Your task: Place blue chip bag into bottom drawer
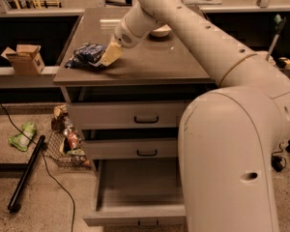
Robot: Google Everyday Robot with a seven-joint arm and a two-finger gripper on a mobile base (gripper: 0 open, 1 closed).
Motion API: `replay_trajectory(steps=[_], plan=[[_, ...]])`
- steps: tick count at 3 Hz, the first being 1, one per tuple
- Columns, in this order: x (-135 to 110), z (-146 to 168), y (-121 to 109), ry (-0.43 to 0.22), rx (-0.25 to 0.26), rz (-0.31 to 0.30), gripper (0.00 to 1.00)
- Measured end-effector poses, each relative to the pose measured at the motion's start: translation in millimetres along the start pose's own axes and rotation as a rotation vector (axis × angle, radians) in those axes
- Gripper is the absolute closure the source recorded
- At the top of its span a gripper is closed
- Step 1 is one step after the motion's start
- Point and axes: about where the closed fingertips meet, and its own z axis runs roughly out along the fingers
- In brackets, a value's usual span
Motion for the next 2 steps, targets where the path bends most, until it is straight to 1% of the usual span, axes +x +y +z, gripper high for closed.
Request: replay_trajectory(steps=[1, 2], plan=[[0, 0, 0, 0.0, 0.0, 0.0, 0.64], [-12, -15, 7, -0.021, 0.018, -0.03, 0.88]])
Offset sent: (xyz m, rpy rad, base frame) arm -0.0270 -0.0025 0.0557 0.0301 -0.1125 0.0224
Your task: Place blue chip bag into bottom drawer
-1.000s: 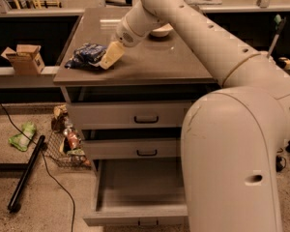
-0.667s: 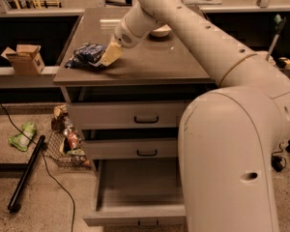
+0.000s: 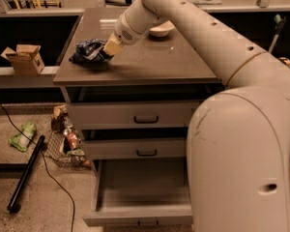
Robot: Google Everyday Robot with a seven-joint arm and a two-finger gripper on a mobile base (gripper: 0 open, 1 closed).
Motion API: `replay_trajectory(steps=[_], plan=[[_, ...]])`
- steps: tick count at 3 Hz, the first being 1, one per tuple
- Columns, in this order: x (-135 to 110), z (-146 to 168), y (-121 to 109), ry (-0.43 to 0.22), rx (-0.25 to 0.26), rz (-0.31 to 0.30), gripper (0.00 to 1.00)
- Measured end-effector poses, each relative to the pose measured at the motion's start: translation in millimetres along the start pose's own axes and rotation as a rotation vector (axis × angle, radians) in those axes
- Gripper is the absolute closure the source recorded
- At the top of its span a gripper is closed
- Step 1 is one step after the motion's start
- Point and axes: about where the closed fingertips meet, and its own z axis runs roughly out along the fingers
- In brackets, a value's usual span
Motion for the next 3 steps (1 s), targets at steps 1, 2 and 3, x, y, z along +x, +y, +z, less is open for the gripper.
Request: replay_trajectory(steps=[1, 2, 3], plan=[[-15, -46, 17, -0.057, 0.035, -0.052, 1.0], [-10, -118, 40, -0.109, 0.077, -0.09, 1.0], [-10, -117, 41, -0.109, 0.076, -0.091, 1.0]])
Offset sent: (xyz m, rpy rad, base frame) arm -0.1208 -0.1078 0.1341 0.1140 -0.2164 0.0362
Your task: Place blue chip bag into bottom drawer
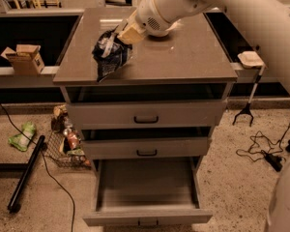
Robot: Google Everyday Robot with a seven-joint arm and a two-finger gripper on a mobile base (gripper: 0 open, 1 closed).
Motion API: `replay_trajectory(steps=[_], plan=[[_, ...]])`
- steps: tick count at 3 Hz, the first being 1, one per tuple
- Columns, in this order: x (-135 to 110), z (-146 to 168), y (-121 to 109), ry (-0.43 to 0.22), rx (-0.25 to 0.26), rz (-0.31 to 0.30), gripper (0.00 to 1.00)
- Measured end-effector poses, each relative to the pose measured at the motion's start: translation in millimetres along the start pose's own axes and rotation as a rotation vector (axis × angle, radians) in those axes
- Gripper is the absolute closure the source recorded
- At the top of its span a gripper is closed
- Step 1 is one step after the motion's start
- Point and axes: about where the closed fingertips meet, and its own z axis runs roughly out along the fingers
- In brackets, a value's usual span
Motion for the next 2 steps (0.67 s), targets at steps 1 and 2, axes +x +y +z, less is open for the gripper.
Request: replay_trajectory(steps=[1, 2], plan=[[2, 7, 7, -0.027, -0.032, -0.001, 1.0], [-7, -5, 46, -0.074, -0.117, -0.055, 1.0]])
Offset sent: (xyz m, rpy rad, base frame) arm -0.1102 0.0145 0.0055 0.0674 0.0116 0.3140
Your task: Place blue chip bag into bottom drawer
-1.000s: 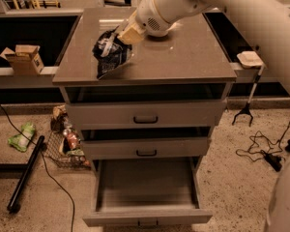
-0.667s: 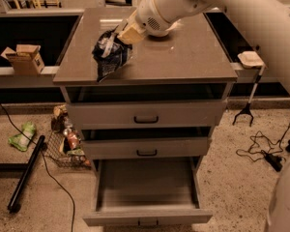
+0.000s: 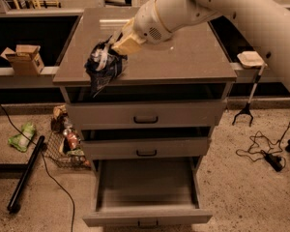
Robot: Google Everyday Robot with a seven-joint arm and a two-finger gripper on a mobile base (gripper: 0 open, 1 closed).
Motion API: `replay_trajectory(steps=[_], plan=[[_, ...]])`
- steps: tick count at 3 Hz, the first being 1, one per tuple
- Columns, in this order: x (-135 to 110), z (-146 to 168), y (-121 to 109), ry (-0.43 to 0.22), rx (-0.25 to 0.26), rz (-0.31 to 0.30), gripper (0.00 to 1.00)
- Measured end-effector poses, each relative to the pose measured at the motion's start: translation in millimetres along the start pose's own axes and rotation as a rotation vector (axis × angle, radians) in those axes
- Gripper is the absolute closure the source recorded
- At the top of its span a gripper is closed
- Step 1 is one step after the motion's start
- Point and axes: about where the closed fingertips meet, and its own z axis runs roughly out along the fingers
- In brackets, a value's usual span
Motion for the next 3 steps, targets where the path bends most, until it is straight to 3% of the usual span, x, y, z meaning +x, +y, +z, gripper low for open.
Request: replay_trajectory(steps=[1, 2, 3], plan=[[-15, -20, 47, -0.049, -0.055, -0.05, 1.0], [-4, -25, 93, -0.083, -0.076, -0.031, 1.0], [14, -17, 108, -0.062, -0.102, -0.003, 1.0]])
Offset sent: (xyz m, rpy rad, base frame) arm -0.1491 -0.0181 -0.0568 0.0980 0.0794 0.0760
